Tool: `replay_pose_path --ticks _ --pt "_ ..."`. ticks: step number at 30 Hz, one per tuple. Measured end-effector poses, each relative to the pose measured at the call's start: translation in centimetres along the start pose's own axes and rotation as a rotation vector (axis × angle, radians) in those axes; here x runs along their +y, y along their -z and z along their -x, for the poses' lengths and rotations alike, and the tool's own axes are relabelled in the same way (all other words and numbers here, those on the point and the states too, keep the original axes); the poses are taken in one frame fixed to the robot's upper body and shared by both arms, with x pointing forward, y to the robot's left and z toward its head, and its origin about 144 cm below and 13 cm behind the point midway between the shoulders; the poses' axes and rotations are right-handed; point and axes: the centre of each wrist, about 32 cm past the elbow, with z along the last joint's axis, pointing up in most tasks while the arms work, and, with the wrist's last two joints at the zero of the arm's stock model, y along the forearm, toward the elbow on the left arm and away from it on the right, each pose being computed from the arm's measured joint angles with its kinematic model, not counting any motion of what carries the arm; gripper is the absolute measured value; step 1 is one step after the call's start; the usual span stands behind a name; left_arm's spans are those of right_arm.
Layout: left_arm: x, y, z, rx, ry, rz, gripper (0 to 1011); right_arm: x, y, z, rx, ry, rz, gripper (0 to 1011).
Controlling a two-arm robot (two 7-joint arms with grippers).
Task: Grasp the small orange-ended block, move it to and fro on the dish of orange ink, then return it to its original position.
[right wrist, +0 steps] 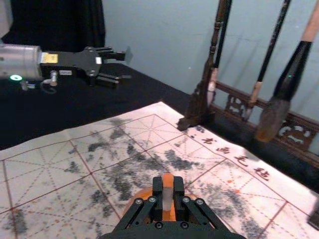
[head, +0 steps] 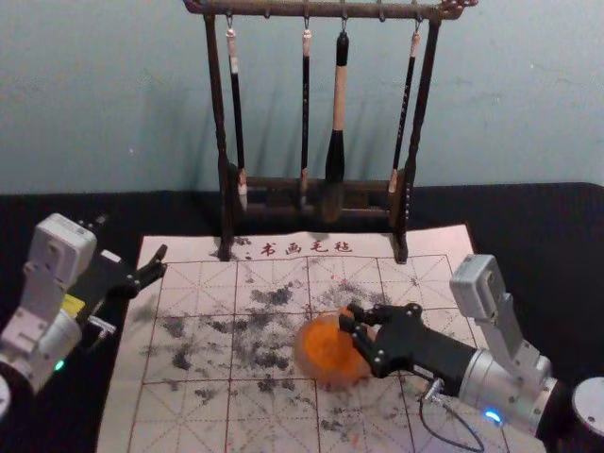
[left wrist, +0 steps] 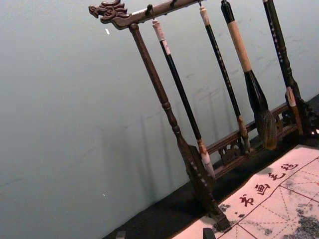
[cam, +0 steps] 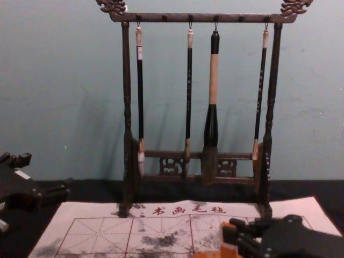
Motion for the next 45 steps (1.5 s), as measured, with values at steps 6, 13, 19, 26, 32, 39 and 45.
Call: replay_pose_path --ticks 6,13,19,26,32,39,45 --pt "0.0 0.0 0.0 0.0 0.0 0.0 1001 0.3 0.1 0.6 0.001 -0.028 0.003 81" --pt "0.0 0.0 0.0 0.0 0.0 0.0 1001 0.9 0.1 1.0 0.0 -0.051 0.003 81" --pt "0.0 0.0 0.0 0.0 0.0 0.0 1001 1.2 0.1 1.0 -0.005 -0.056 0.005 81" --pt "0.0 0.0 0.0 0.0 0.0 0.0 1001 1.7 0.0 0.7 -0.013 -0.052 0.006 81" --pt "0.0 0.0 0.0 0.0 0.0 0.0 1001 1.9 0.0 0.4 -0.017 -0.044 0.01 81" --pt "0.0 0.0 0.0 0.0 0.0 0.0 1001 2.1 0.1 0.0 -0.017 -0.022 0.014 81" --pt "0.0 0.0 0.0 0.0 0.0 0.0 1001 1.9 0.1 -0.4 -0.017 -0.001 0.017 81"
